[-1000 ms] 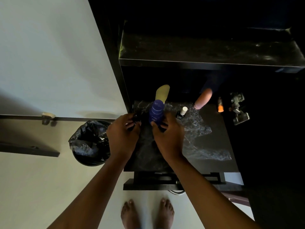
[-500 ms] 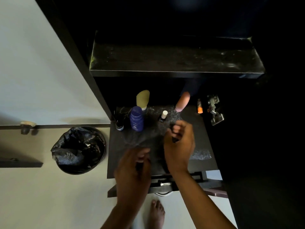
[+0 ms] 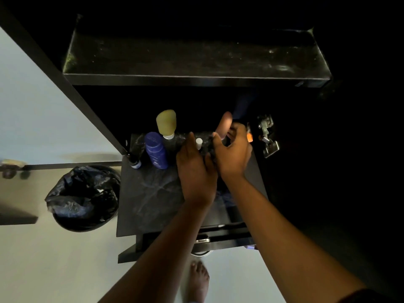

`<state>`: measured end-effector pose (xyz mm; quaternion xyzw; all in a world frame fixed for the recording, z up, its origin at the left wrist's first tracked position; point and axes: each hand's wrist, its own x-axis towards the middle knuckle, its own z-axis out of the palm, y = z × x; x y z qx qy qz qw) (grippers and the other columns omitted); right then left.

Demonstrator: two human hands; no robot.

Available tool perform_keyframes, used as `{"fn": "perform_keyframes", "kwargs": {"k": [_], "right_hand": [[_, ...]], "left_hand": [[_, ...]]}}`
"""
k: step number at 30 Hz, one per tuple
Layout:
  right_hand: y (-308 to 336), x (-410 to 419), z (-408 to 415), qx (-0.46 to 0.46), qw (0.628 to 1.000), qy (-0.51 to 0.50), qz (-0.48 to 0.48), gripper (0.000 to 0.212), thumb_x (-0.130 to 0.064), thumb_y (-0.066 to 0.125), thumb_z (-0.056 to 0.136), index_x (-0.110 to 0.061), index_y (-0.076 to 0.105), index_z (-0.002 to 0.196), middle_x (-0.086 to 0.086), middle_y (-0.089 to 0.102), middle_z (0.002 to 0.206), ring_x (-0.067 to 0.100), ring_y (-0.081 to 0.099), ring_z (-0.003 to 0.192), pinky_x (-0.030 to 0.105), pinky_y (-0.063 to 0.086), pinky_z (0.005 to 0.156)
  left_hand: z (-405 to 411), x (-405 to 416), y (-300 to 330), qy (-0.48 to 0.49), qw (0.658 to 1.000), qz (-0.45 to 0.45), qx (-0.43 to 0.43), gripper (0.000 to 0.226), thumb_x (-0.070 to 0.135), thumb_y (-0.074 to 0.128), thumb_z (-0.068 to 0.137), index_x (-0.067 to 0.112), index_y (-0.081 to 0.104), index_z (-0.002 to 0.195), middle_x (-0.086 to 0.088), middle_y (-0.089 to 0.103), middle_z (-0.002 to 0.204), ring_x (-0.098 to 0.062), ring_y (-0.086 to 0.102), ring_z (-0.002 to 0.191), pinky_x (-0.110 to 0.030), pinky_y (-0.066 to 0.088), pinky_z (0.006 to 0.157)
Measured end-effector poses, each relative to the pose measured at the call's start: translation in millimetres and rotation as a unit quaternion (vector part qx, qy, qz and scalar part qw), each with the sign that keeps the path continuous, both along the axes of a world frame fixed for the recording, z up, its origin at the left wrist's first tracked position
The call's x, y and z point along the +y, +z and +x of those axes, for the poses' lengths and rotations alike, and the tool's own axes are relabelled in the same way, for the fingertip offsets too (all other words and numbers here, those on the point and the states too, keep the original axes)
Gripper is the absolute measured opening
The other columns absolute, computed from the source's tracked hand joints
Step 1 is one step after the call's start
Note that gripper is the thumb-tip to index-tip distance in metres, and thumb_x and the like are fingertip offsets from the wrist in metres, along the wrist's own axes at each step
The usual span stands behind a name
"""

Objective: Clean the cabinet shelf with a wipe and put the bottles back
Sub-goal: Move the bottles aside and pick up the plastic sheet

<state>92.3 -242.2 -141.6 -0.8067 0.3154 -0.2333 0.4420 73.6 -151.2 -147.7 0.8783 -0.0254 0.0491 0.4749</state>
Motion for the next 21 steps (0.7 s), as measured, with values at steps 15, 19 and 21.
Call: {"fn": "perform_keyframes", "kwargs": {"k": [15,19,21], "right_hand": [[7,35,-48,-0.041,0.997,0.058,0.040,0.027,-0.019,0.071,0.093,-0.026,0.068,0.118,-0.003,0.073,0.103,0.010,0.072,0.097,0.036,0.062,0.083],[4,65,-71,-0.030,0.994,0.086,0.060,0.033,-0.015,0.073,0.090,-0.024,0.069,0.122,-0.003,0.073,0.113,0.007,0.070,0.104,0.027,0.061,0.089],[4,79,-76,-0.036,0.992,0.107,0.065,0.037,-0.009,0.075,0.088,-0.020,0.069,0.123,-0.004,0.072,0.117,0.004,0.069,0.107,0.021,0.059,0.089]], "left_hand": [[-58,66,16,-0.023,0.998,-0.042,-0.030,0.032,0.015,0.075,0.093,0.023,0.070,0.124,0.009,0.073,0.118,-0.013,0.069,0.108,-0.033,0.057,0.091],[-70,107,22,0.012,0.999,-0.033,-0.017,0.027,0.021,0.074,0.093,0.021,0.073,0.120,0.009,0.074,0.111,-0.012,0.070,0.103,-0.037,0.058,0.087],[-65,126,22,0.036,0.999,-0.019,-0.019,0.024,0.022,0.072,0.091,0.019,0.075,0.115,0.008,0.076,0.107,-0.013,0.071,0.099,-0.043,0.059,0.085]]}}
